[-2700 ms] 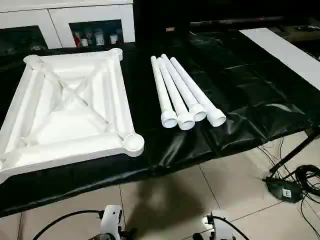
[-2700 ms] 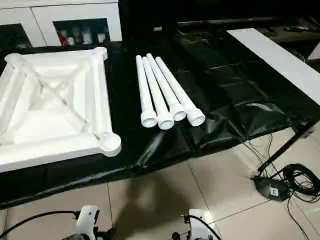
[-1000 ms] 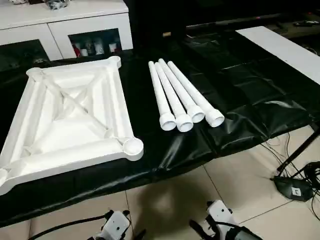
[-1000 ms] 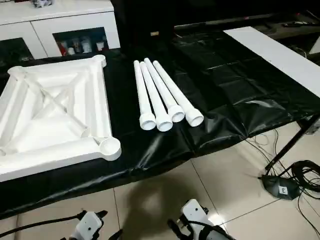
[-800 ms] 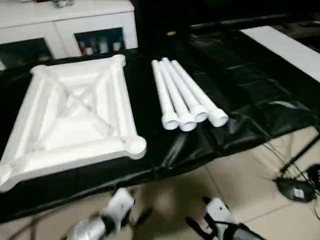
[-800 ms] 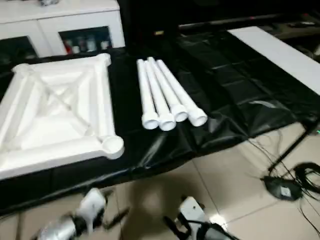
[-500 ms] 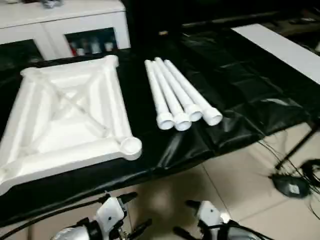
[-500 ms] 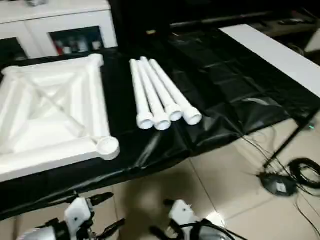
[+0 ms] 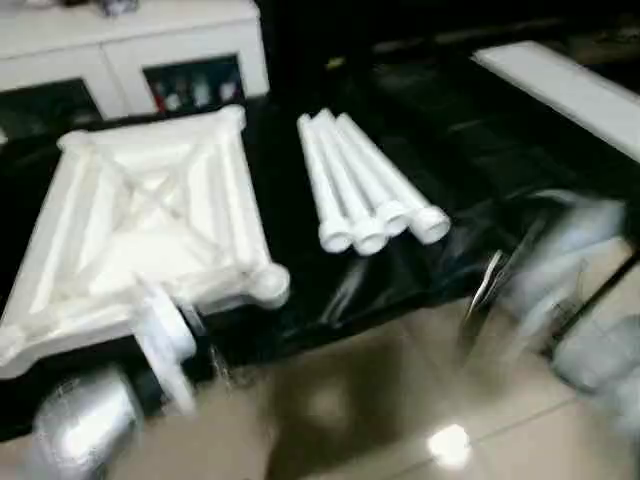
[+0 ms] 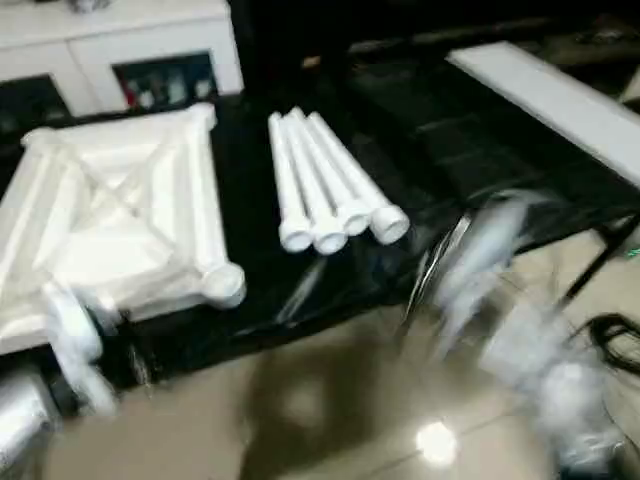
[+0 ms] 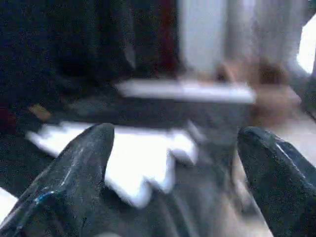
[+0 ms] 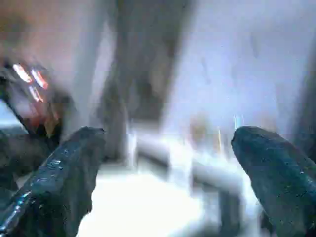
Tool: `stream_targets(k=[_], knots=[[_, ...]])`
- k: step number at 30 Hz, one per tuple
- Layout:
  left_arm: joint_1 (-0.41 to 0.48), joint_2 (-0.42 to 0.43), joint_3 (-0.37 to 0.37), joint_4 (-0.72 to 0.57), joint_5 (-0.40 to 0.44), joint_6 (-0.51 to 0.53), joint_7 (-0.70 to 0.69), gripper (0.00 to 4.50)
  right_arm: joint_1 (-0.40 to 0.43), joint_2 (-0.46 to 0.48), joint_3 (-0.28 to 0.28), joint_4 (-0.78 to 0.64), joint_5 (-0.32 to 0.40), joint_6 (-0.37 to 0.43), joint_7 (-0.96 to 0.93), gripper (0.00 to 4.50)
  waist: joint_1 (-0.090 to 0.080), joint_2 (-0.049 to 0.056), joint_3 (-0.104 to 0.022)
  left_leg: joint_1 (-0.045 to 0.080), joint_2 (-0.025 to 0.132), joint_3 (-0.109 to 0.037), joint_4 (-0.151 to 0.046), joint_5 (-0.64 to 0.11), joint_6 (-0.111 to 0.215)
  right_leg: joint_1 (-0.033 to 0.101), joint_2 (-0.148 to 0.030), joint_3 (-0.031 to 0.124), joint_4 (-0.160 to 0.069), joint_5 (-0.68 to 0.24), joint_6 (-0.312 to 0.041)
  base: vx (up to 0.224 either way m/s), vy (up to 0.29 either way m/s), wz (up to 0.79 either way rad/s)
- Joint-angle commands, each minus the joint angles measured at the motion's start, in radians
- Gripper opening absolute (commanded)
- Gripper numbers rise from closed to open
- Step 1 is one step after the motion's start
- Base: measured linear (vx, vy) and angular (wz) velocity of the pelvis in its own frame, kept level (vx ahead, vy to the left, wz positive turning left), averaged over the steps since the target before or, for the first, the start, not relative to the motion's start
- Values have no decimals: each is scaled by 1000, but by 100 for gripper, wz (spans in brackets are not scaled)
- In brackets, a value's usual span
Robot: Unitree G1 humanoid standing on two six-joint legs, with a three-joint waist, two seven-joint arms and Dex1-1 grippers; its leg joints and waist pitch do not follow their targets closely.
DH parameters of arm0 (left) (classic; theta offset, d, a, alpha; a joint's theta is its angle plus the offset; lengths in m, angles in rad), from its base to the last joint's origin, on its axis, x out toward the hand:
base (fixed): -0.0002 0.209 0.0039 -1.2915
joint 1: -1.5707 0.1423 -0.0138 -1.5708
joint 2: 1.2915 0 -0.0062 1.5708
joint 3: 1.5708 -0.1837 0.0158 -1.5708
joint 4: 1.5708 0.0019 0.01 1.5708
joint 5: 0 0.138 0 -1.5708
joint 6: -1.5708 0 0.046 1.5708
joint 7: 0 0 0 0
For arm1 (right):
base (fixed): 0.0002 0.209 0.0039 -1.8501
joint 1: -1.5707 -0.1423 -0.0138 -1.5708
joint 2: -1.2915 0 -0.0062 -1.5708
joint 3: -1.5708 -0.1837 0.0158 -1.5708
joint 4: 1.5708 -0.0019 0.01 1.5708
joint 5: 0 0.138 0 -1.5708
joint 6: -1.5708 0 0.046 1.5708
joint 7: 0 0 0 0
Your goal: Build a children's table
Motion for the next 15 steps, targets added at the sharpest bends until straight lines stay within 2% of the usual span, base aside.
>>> stream_targets(k=[1, 2, 3, 4, 5, 6, 7, 8, 9, 10, 11, 12, 13, 14, 15], knots=[[-7, 11, 41, -2, -31, 39, 48, 443, 32, 8, 30, 36, 30, 61, -34, 450, 5, 24, -22, -5, 3, 7, -59, -197, 7, 11, -43, 33, -96, -248, -90, 40, -54, -1], [-46, 21, 66, 5, -20, 76, 79, 443, 0, 8, 32, 35, 34, 92, -50, 450, 4, 13, -33, -8, 4, 0, -61, -212, -19, 18, -33, 26, -87, -188, -93, 40, -54, -1], [-61, 15, 67, 20, 24, 90, 94, 443, -11, 31, 32, 51, -17, 100, -63, 450, 6, 12, -39, -4, 4, -1, -57, -202, -23, 17, -29, 25, -82, -149, -96, 0, 0, 0], [-74, 10, 70, 28, 59, 113, 110, 443, -12, 40, 28, 40, -44, 133, -92, 450, 5, 12, -47, -7, 5, -4, -52, -145, -28, 20, -26, 21, -68, -15, -115, 0, 0, 0], [-79, 7, 69, 35, 74, 122, 118, 443, -13, 48, 28, 44, -61, 143, -101, 450, 5, 6, -53, -11, 3, -4, -47, -98, -23, 27, -24, 20, -63, 57, -118, 0, 0, 0], [-90, 0, 68, 51, 108, 142, 136, 443, -16, 65, 26, 52, -101, 166, -122, 450, 8, 0, -56, -17, -3, -1, -37, -20, -8, 31, -19, 20, -52, 181, -128, 0, 0, 0], [-90, 0, 68, 51, 108, 142, 136, 443, -16, 65, 26, 52, -101, 166, -122, 450, 12, 3, -58, -21, -8, -2, -33, 18, -3, 36, -21, 19, -45, 231, -133, 0, 0, 0], [-138, -18, 66, 118, 160, 213, 252, 443, -39, 46, 53, 55, -180, 303, -333, 450, 18, 14, -61, -26, -11, -5, -29, 71, -8, 41, -21, 20, -38, 312, -134, 0, 0, 0], [-138, -18, 66, 118, 160, 213, 252, 443, -39, 46, 53, 55, -180, 303, -333, 450, 17, 14, -56, -24, -12, -5, -28, 83, -22, 33, -15, 16, -40, 311, -131, 0, 0, 0], [-161, -34, 67, 162, 187, 228, 309, 443, -54, 56, 74, 89, -267, 334, -426, 450, 14, 15, -54, -22, -16, -2, -27, 73, -34, 30, -14, 13, -43, 288, -131, 0, 0, 0], [-190, -72, 53, 250, 235, 159, 367, 443, -72, 142, 80, 205, -341, 368, -626, 450, 10, -1, -53, -26, -20, 1, -28, 38, -52, 35, -20, 16, -49, 219, -129, 0, 0, 0], [-198, -83, 48, 276, 255, 154, 395, 443, -78, 156, 86, 236, -341, 355, -627, 450, 8, -7, -52, -29, -23, 4, -32, 5, -62, 35, -25, 20, -53, 140, -126, 0, 0, 0], [-208, -106, 43, 311, 280, 140, 420, 443, -82, 191, 81, 275, -339, 336, -633, 450, 10, -1, -53, -28, -17, -1, -35, -26, -66, 36, -31, 20, -51, 102, -124, 0, 0, 0], [-220, -128, 39, 331, 283, 143, 431, 443, -85, 229, 63, 303, -334, 319, -655, 450, 8, 0, -52, -27, -10, -1, -37, -70, -63, 34, -36, 21, -54, 55, -123, 0, 0, 0], [-226, -141, 44, 336, 278, 150, 440, 443, -88, 237, 65, 313, -346, 314, -655, 450, 9, -10, -54, -28, -8, -1, -38, -74, -57, 34, -37, 22, -52, 47, -120, 0, 0, 0]])
